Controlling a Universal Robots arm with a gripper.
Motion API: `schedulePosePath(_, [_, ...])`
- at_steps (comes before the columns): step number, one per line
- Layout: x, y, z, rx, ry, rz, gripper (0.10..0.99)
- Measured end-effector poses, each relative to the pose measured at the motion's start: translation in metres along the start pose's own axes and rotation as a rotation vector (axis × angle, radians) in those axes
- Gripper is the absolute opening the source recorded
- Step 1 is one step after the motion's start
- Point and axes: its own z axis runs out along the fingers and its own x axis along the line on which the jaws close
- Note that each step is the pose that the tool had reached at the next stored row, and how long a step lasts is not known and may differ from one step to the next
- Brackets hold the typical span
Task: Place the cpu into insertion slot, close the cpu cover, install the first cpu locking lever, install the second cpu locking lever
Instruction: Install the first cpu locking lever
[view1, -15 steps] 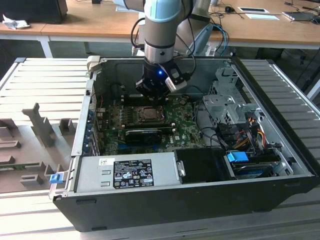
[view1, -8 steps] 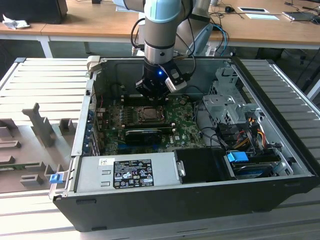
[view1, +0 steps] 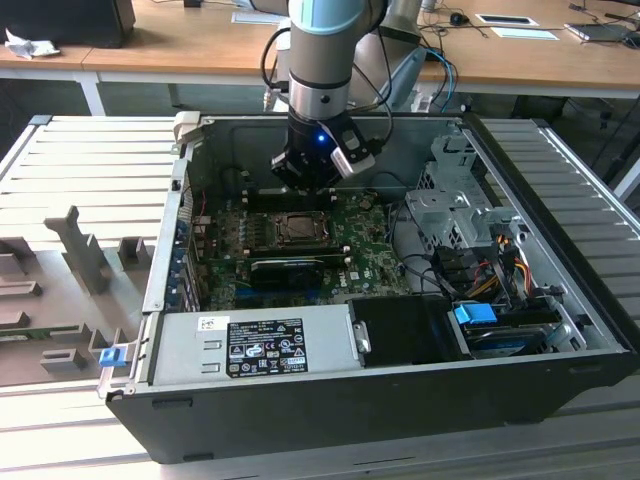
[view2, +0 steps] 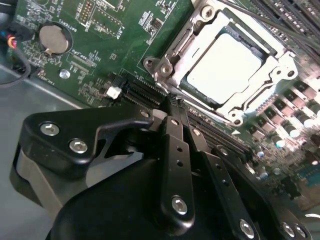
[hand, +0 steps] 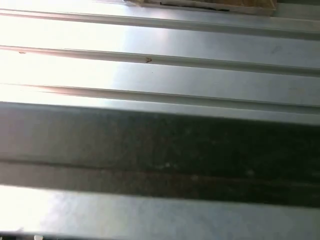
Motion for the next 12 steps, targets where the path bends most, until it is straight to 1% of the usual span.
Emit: schedulePosePath(12, [0.0007, -0.0086, -0.0006, 0.001, 0.0005, 0.000, 0.106])
